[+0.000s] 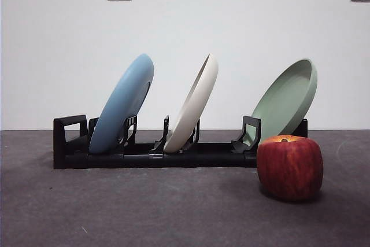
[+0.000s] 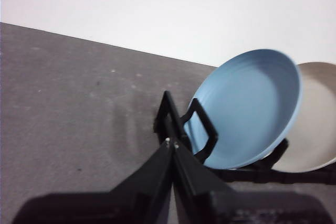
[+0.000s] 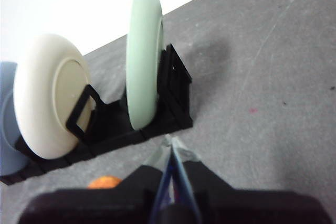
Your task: Take the blue plate from the plate rack,put the plate on the table,take the apple from the table,put the apple in the plate
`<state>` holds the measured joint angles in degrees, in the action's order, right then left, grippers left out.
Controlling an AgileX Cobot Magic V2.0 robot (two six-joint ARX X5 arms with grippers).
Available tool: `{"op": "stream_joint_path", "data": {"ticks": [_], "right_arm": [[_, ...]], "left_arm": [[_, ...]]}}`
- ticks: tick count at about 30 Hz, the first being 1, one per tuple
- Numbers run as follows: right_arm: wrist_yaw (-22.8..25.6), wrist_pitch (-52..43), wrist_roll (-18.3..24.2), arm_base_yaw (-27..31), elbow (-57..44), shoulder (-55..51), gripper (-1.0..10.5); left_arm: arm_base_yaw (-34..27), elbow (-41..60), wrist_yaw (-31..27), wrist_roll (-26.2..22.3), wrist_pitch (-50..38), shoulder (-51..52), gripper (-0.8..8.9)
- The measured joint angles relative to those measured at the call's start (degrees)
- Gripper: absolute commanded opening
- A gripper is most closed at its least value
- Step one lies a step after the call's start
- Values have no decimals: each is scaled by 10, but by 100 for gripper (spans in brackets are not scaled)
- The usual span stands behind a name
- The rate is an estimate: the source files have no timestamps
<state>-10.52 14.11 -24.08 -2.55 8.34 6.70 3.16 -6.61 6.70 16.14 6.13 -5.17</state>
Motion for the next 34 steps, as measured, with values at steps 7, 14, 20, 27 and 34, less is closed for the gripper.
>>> {"op": "stream_joint_path", "data": {"ticks": [7,14,20,27,34], "right_arm": [[-4,18,2,0,103,118,-10],[-38,51,54,0,214,257,-2],[-113,101,112,0,300,369,1],[-179,113,139,-1,330,440,293],[-180,113,141,-1,330,440,318]], "left_arm": [[0,-76,21,5,2,-112,-6],[0,-172,87,4,15,-259,-6],[0,-268,183,-13,61,-397,-4],[33,-359,233,-17,97,-508,318],[89,-494,212,-22,143,-591,315]]}}
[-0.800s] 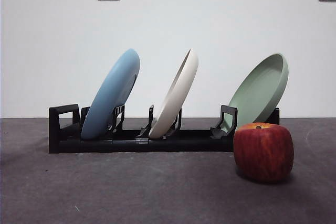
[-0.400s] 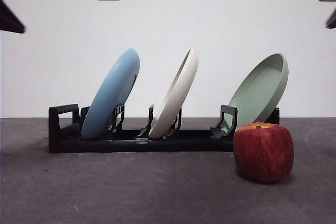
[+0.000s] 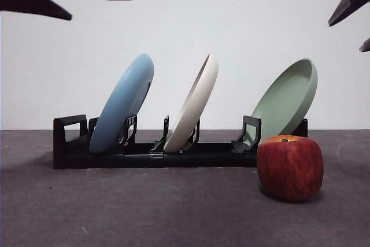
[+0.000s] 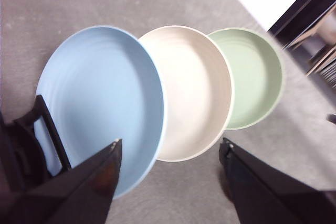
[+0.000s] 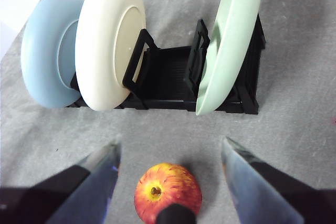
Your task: Take the blue plate from the plate rack,put the plate on the table,take the apple from the table,put the apple in the plate
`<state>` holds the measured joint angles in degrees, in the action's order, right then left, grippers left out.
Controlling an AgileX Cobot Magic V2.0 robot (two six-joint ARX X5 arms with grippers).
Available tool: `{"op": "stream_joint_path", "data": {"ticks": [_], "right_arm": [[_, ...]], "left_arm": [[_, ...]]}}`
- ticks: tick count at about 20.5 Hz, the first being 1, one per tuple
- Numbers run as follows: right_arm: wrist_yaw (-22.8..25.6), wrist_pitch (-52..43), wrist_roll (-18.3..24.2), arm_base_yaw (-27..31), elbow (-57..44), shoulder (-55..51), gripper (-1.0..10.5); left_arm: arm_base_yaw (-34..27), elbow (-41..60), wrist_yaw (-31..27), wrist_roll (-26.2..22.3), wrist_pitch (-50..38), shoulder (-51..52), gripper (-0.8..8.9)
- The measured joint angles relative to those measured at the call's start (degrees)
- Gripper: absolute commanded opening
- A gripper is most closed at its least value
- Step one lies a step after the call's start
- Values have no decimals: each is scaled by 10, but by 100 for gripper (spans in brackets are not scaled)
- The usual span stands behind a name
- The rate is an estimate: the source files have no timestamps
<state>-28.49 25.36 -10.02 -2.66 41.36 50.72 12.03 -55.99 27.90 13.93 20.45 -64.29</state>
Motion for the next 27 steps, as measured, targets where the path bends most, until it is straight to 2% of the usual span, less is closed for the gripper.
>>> {"op": "stream_joint_path", "data": {"ticks": [4,8,15,17,19,23,27], "right_arm": [[0,8,0,0,0,0,316],[0,8,0,0,0,0,316],[0,8,0,0,0,0,316],[0,8,0,0,0,0,316],[1,8,0,0,0,0,316],[2,8,0,0,0,0,316],[2,8,0,0,0,0,316]], "left_arm": [[34,-142,-39,-35,109,-112,315],[64,-245,-73,-54,134,-218,315],[88,-273,-89,-59,136,-339,303],[88,-273,-92,-59,134,-345,167],[91,-273,-93,-59,112,-344,-22],[99,-294,-93,-57,120,-344,-8],[104,-377,-93,-58,186,-344,-8]]}}
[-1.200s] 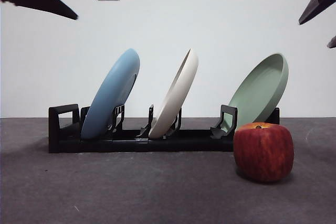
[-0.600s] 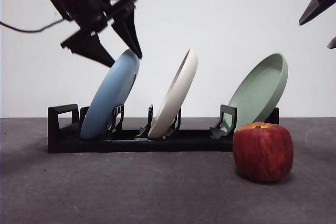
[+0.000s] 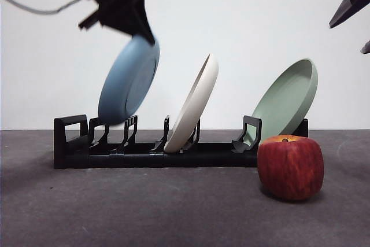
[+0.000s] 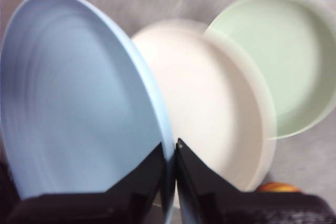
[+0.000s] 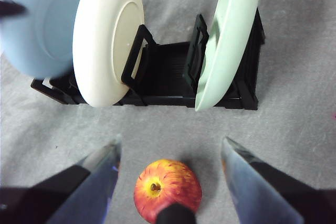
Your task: Take the blue plate from the plate rack,put the plate on the table,take the apple from the table,put the apple in the plate
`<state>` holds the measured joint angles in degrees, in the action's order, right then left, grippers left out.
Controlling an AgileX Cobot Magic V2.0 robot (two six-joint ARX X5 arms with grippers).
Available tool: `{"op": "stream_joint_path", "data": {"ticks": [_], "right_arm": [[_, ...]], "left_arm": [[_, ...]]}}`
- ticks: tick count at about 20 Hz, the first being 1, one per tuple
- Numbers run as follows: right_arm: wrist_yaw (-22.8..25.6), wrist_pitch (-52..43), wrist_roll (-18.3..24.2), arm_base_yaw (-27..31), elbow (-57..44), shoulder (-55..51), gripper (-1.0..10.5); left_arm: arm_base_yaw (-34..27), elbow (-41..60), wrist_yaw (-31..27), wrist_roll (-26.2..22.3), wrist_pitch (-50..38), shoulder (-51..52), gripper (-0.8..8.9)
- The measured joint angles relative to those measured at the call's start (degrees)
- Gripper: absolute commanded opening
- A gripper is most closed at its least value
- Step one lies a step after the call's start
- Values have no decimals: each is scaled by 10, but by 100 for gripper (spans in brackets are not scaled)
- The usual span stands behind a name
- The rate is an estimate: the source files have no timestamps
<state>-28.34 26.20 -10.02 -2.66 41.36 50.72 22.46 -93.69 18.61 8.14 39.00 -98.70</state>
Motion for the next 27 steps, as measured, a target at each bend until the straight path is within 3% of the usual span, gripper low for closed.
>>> {"op": "stream_joint_path", "data": {"ticks": [4,7,11,15,18,22,24,27], "right_arm": [[0,0,0,0,0,0,316],[0,0,0,0,0,0,316],[0,0,0,0,0,0,316],[0,0,0,0,0,0,316],[0,0,0,0,0,0,316],[2,0,0,0,0,0,316],[3,0,0,0,0,0,316],[3,0,0,0,0,0,316]], "left_arm": [[23,-115,-6,-28,101,8,-8],[59,-139,-23,-61,153,58,-8],[139,-140,-134,-91,241,154,-8],[255,-142,-254,-95,315,205,-8],[363,-101,-381,-65,335,204,-8],[494,-3,-522,17,337,202,-9],[530,61,-551,62,328,202,-9],[544,172,-546,94,248,201,-9]]}}
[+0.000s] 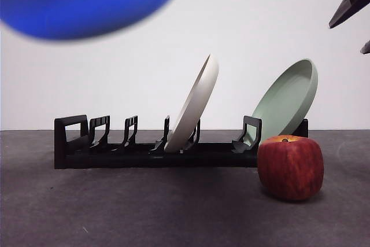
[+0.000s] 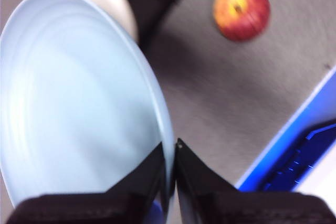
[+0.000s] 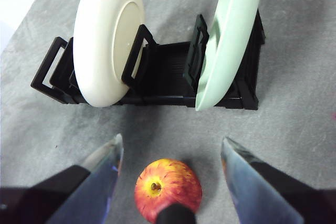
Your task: Take the blue plate from the plate rack,put the plate on the table,take the apple from the table,put the apple in the plate
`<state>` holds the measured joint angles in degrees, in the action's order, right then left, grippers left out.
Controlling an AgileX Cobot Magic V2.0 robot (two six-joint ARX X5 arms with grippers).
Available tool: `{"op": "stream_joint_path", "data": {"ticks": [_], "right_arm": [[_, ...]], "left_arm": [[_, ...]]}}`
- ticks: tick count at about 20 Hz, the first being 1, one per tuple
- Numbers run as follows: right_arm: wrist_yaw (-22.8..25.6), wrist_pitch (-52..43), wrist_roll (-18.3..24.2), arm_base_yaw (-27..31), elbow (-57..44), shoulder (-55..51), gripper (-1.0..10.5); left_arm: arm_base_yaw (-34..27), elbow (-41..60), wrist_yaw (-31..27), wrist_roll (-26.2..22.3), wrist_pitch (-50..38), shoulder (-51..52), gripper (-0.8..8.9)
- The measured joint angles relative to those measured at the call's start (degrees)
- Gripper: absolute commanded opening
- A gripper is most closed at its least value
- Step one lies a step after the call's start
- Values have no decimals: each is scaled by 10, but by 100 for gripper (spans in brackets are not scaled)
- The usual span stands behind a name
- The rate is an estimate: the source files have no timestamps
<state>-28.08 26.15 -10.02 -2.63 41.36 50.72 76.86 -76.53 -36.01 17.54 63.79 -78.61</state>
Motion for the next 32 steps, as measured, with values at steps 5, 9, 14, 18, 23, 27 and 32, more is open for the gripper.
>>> {"op": "stream_joint_path", "data": {"ticks": [5,9,14,18,23,27,32], "right_arm": [[0,0,0,0,0,0,316],[0,13,0,0,0,0,316],[0,16,0,0,0,0,316],[-1,17,0,0,0,0,316],[-3,35,0,0,0,0,365],[-3,40,3,-21,0,0,543],[37,42,19,-91,2,13,545]], "left_arm": [[-14,126,68,-27,-167,-42,-9],[-44,135,87,-92,-224,-103,-9],[-88,136,133,-149,-261,-192,-8],[-94,136,158,-158,-265,-205,317],[-94,128,153,-148,-249,-200,481],[-94,72,131,-138,-202,-146,481],[-106,-41,48,-140,-163,-24,480]]}}
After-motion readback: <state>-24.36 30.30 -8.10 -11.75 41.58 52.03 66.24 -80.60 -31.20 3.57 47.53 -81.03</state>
